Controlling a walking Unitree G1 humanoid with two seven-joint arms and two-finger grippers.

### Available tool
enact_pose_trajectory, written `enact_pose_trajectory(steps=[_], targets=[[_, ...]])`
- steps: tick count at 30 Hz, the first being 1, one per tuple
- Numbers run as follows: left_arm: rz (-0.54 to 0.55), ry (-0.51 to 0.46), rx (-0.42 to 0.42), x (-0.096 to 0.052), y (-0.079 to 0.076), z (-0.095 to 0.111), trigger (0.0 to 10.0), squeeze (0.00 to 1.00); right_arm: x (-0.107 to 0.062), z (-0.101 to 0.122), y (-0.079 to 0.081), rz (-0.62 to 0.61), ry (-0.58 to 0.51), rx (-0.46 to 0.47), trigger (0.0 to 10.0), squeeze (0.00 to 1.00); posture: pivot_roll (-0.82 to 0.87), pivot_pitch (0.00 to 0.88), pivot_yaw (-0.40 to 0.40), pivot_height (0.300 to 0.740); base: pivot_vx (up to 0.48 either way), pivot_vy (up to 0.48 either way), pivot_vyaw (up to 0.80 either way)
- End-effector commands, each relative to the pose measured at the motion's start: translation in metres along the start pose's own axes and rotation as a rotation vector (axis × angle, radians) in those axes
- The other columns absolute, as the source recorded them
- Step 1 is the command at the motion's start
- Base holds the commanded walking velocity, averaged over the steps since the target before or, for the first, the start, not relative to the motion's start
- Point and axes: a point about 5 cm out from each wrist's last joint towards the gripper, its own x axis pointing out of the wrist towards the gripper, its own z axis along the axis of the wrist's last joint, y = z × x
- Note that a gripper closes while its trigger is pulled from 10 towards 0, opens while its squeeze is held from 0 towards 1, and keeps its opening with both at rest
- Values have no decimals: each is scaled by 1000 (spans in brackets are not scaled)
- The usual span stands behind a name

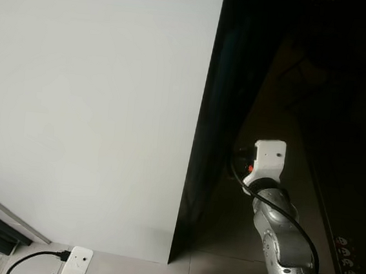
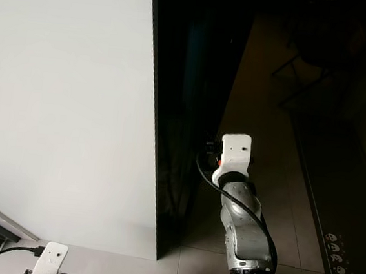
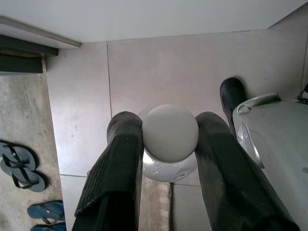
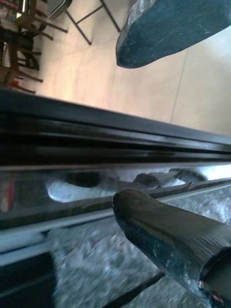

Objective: Restocking fridge

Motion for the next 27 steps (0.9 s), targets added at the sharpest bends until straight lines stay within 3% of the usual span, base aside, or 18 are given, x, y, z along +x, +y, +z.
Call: enact_pose_trajectory(steps=[1, 15, 17, 27], targets=[[-1, 16, 4, -1, 1, -5, 10000, 0, 3, -1, -2, 0, 6, 5, 10000, 0, 2, 72, -1, 740, 0, 0, 0], [4, 19, -2, 0, 0, -4, 10000, 0, 25, 14, -2, 50, -33, 10, 10000, 0, 21, 80, -1, 740, 0, 0, 0], [4, 19, -2, 0, 0, -4, 10000, 0, 31, 17, 5, 108, -40, 50, 10000, 0, 25, 81, 0, 740, 0, 0, 0], [1, 17, 4, 0, 0, -4, 10000, 0, 36, 15, 12, 140, -28, 53, 10000, 0, 27, 80, -2, 740, 0, 0, 0]])
